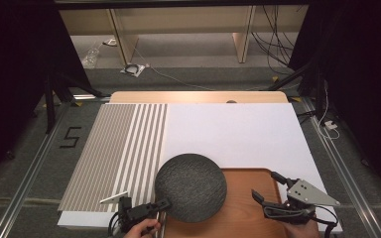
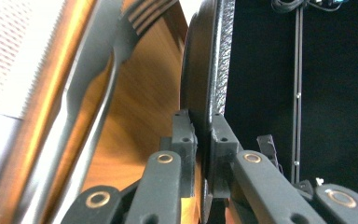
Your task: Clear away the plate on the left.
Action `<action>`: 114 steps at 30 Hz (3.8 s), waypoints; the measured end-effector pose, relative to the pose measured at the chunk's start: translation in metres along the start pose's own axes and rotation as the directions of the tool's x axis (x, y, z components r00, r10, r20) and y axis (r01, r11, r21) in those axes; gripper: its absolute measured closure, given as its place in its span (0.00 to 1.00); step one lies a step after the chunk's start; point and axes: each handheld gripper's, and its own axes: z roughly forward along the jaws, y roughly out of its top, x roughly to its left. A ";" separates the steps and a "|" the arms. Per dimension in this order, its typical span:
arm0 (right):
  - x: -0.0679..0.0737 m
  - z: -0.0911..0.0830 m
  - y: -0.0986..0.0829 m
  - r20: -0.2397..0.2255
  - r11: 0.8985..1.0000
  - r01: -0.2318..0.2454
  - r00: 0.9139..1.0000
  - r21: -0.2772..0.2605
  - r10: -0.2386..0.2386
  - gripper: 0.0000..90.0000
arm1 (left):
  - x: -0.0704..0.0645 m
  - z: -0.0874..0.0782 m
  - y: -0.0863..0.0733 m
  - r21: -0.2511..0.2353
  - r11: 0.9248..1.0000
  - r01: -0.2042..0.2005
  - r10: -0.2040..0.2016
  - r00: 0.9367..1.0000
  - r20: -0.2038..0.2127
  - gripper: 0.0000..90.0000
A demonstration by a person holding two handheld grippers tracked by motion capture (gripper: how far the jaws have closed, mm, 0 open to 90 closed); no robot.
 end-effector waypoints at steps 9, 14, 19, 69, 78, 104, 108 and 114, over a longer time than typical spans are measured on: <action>0.000 0.000 0.000 0.000 1.000 -0.001 1.000 0.001 0.001 0.19 | -0.002 0.008 -0.007 0.042 0.999 -0.015 0.014 1.000 0.003 0.93; 0.000 0.000 0.000 0.000 1.000 -0.002 1.000 0.001 0.002 0.19 | -0.002 0.013 -0.012 0.069 0.997 -0.022 0.023 1.000 -0.008 0.93; 0.000 0.000 0.000 -0.001 1.000 -0.004 1.000 0.005 0.004 0.19 | -0.001 0.018 -0.017 0.092 0.995 -0.029 0.031 0.999 -0.017 0.93; 0.000 0.000 0.000 -0.003 1.000 -0.002 1.000 -0.002 0.002 0.19 | -0.004 0.050 -0.037 0.253 0.964 -0.082 0.099 0.993 -0.057 0.92; 0.000 -0.001 0.000 -0.001 1.000 0.003 1.000 0.003 -0.003 0.19 | -0.005 0.050 -0.036 0.278 0.954 -0.112 0.137 0.988 -0.070 0.92; 0.001 -0.001 0.000 -0.004 1.000 -0.001 1.000 0.001 0.001 0.19 | -0.021 0.045 -0.025 0.322 0.913 -0.250 0.298 0.948 -0.111 0.45; 0.001 0.000 0.000 -0.005 1.000 -0.002 1.000 0.001 0.002 0.19 | -0.025 0.041 -0.018 0.294 0.913 -0.285 0.332 0.935 -0.125 0.43; 0.001 0.000 0.000 -0.005 1.000 0.000 1.000 0.004 0.000 0.19 | -0.034 0.031 -0.005 0.256 0.908 -0.332 0.365 0.927 -0.091 0.41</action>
